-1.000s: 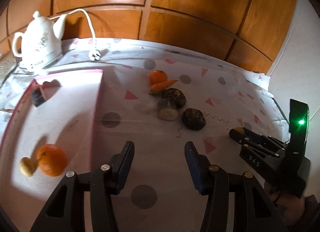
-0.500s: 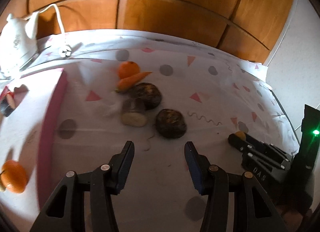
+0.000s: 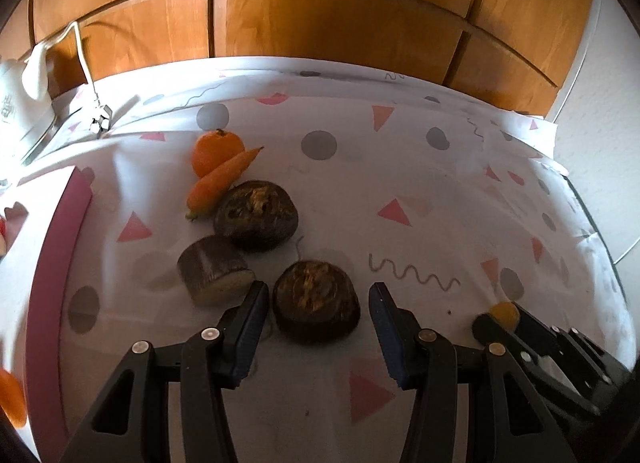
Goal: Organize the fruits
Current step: 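Grasp the dark round beet with the left tool while the right tool holds the lemon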
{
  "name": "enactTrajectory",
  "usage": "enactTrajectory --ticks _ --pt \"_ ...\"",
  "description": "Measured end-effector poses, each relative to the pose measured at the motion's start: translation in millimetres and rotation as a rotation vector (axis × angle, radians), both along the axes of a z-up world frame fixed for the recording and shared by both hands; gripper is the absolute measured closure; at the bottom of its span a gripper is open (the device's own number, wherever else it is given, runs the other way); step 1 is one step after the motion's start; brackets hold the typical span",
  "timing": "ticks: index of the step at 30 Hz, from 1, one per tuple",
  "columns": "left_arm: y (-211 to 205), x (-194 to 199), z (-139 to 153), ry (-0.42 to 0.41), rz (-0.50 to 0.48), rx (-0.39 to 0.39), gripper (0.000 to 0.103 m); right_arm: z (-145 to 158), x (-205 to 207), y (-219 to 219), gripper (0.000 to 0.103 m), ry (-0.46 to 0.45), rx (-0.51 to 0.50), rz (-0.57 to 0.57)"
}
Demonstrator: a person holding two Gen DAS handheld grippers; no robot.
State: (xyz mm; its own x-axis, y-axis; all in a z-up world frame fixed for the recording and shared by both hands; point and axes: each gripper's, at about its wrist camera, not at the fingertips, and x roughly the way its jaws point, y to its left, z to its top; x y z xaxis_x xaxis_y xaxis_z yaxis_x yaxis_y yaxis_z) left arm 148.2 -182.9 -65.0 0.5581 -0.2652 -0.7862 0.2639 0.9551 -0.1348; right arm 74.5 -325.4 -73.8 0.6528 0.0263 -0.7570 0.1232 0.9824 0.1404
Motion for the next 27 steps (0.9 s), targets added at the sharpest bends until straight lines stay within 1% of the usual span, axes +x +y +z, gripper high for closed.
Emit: enactTrajectory --ticks 1,2,7,12,14,17,18,19,20,21,27 --pt "-1 1 0 -0.006 0.001 0.005 0.052 0 0 0 0.072 0.0 0.0 0.0" --pt "-2 2 0 -0.01 0.003 0.009 0.06 0 0 1 0.072 0.0 -0.004 0.0" --pt "2 -5 2 -0.028 -0.018 0.019 0.061 1 0 3 0.072 0.002 -0.019 0.0" --pt "16 -35 10 -0.079 -0.062 0.022 0.061 1 0 4 0.072 0.004 -0.025 0.0" --pt "25 -51 11 -0.109 -0.074 0.045 0.061 1 0 3 0.072 0.005 -0.02 0.001" --pt "44 -68 8 -0.134 -0.043 0.062 0.06 0 1 3 0.072 0.007 -0.017 0.001" --pt "51 -70 6 -0.13 -0.022 0.056 0.06 0 1 3 0.072 0.006 -0.017 0.001" --pt "59 -69 1 -0.109 0.009 0.047 0.06 0 1 3 0.072 0.007 -0.017 0.001" --pt "64 -68 -2 -0.099 0.017 0.02 0.06 0 0 3 0.072 0.005 -0.017 0.001" --pt "66 -67 -2 -0.099 0.021 0.002 0.06 0 1 3 0.072 0.006 -0.017 0.001" --pt "64 -69 -6 -0.113 0.016 0.021 0.06 0 0 5 0.072 0.006 -0.025 0.0"
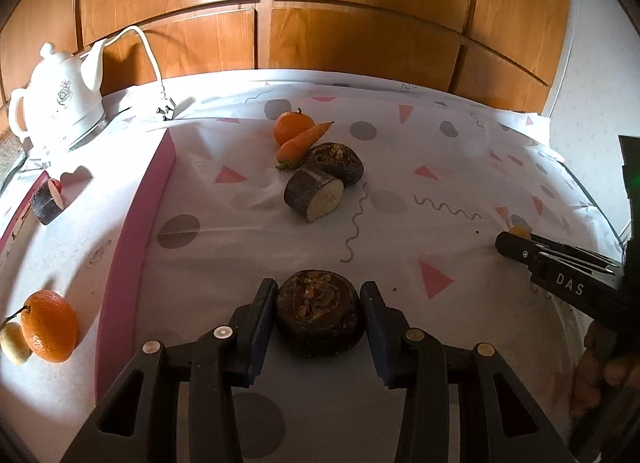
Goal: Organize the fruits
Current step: 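Grasp the dark round beet with the left tool while the right tool holds the lemon, then carry the beet over the tray with the left tool while the right tool carries the lemon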
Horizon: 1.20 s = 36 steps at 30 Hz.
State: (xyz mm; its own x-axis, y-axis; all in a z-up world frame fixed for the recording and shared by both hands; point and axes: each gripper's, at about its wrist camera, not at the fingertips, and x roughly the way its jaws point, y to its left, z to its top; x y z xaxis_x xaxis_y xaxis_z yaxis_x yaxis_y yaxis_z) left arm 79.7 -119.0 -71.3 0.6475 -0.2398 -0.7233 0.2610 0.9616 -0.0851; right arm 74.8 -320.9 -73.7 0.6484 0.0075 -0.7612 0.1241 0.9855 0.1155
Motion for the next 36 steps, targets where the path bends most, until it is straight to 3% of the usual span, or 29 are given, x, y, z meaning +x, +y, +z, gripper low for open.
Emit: enactTrajectory --ticks 22,36 --pt "7 -20 9 0.008 -0.013 0.012 0.061 1 0 9 0.072 0.007 -0.073 -0.001" --pt "48 -40 59 -0.03 0.062 -0.063 0.061 2 0 14 0.073 0.015 -0.109 0.0"
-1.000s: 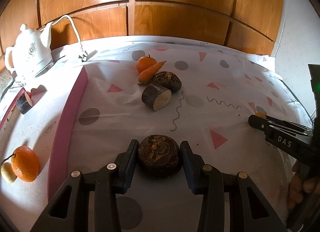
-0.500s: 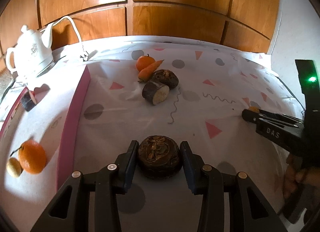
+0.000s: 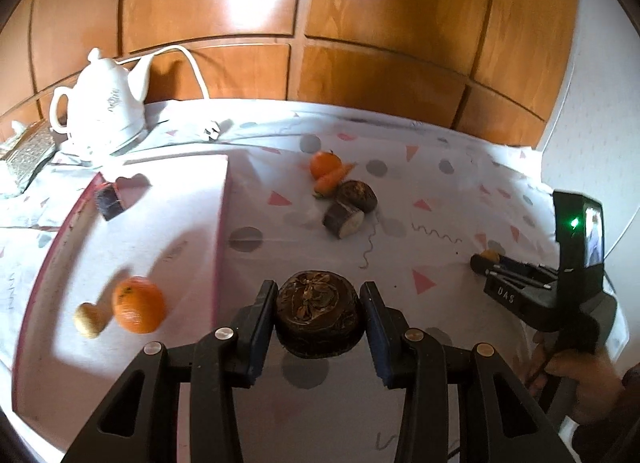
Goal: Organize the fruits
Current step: 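Carry the beet over the tray with the left tool while the right tool carries the lemon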
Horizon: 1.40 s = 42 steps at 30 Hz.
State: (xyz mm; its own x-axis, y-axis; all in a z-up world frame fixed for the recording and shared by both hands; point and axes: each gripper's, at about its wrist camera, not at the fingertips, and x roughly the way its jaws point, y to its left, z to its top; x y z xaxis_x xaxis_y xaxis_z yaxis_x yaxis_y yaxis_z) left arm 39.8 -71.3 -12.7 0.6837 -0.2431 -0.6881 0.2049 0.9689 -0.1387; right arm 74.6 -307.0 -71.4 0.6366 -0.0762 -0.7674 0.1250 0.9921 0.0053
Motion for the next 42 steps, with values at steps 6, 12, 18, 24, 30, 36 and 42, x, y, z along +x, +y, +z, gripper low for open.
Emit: enactTrajectory --ticks 6,12,18,24,30,36,42 --pt "24 -7 9 -0.012 0.052 -0.007 0.06 1 1 6 0.073 0.008 -0.041 0.001" --pt "48 -10 12 -0.014 0.098 -0.021 0.061 1 3 9 0.073 0.015 -0.066 0.002" --pt "69 -12 7 0.0 0.145 -0.027 0.06 4 2 13 0.073 0.023 -0.081 -0.003" --pt "93 -11 0 0.015 0.203 -0.031 0.06 10 -4 27 0.073 0.013 -0.011 0.014" --pt "118 -8 -5 0.024 0.269 -0.041 0.06 19 -10 73 0.073 -0.008 0.029 0.132" --pt "140 -2 -7 0.033 0.32 -0.038 0.06 32 -16 121 0.073 -0.025 0.078 0.274" --pt "162 9 -2 0.03 0.357 -0.029 0.06 48 -24 164 0.073 -0.046 0.156 0.413"
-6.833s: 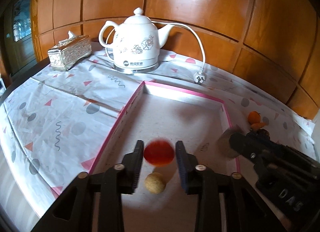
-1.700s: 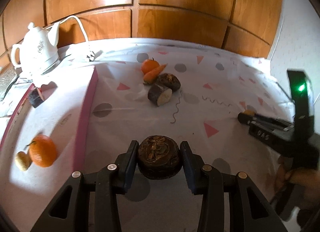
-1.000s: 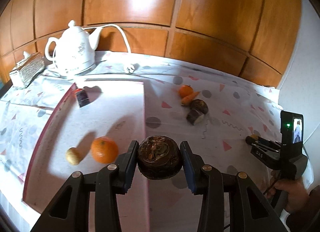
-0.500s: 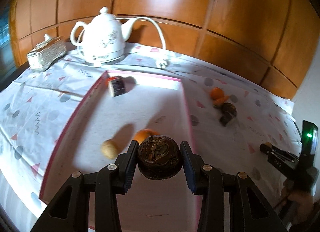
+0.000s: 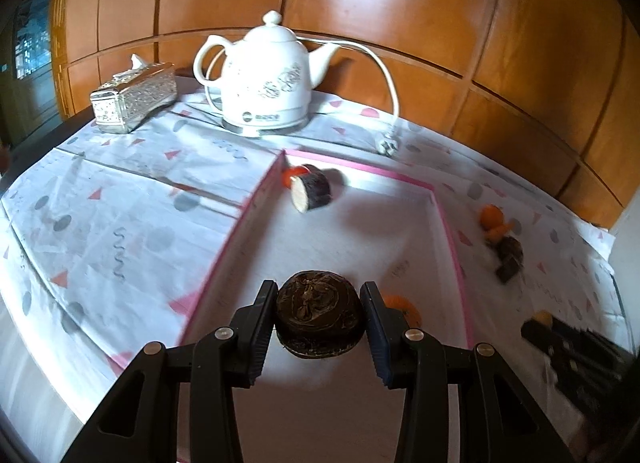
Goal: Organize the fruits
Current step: 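Carry the beet over the tray with the left tool while the right tool carries the lemon, then open both tools to drop the beet and lemon into the tray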
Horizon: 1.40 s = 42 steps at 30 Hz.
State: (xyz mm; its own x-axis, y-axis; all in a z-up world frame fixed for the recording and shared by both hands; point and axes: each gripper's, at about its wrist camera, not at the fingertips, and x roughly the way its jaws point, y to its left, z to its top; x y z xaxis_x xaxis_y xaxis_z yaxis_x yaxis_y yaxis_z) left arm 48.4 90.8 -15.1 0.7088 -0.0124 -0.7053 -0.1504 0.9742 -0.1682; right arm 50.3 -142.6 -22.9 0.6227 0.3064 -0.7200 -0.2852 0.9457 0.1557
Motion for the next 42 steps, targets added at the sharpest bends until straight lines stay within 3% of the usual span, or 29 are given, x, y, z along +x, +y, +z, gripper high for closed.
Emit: enactTrajectory --ticks 8,17,22,29,42 --pt "15 18 4 -0.002 0.035 0.014 0.06 13 -14 66 0.073 -0.023 0.06 0.194" --pt "15 14 2 0.005 0.07 0.001 0.054 6 -18 90 0.073 0.006 0.068 0.253" --pt "10 5 4 -0.007 0.071 0.0 0.051 2 -19 90 0.066 0.039 0.093 0.243" --pt "2 -2 7 -0.008 0.054 0.0 0.05 3 -25 87 0.065 0.038 0.102 0.228" --pt "-22 -9 12 -0.026 -0.013 0.017 0.05 5 -20 29 0.066 0.004 0.123 0.015"
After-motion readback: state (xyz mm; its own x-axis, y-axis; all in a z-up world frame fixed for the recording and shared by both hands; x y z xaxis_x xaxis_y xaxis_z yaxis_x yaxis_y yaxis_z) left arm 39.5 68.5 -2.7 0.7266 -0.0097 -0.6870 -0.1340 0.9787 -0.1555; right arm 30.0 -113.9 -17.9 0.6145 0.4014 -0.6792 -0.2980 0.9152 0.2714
